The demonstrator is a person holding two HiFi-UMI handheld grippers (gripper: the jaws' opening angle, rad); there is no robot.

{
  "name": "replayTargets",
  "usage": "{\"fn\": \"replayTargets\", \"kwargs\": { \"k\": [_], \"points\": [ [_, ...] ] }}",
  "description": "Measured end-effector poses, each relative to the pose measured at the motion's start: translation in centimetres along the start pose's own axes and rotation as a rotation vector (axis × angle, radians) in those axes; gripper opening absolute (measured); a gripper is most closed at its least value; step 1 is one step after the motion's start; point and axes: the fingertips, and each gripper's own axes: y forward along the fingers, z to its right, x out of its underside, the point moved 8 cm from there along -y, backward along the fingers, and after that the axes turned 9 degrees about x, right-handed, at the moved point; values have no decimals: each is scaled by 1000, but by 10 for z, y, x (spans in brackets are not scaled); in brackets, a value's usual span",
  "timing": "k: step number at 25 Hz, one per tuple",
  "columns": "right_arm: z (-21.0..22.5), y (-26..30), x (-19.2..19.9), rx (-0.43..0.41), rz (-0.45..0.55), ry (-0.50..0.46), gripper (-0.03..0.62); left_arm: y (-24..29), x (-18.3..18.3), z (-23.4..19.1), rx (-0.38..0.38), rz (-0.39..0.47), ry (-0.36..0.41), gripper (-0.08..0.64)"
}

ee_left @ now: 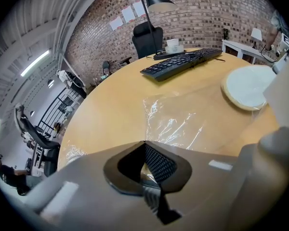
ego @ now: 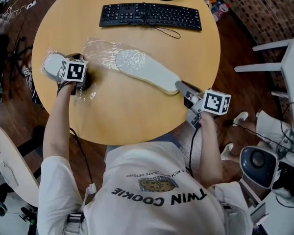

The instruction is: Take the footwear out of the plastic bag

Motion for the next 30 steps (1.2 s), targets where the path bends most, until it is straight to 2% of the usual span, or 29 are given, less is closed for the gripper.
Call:
{"fn": "replayTargets", "kwargs": {
  "k": [4,8,13,30],
  "points": [
    [8,-17,2,24,-4,2,66,1,2,1,-21,4,-4,0],
    [13,-31,2,-22,20,4,64,2,3,0,-33,2,-6,0],
    [25,-63,1,-13,63,23,61,1,3,-1,-52,2,-3,0],
    [24,-114,-12,-186,220,149,54,1,1,-2,-57,-4,-8,-2]
  ]
}}
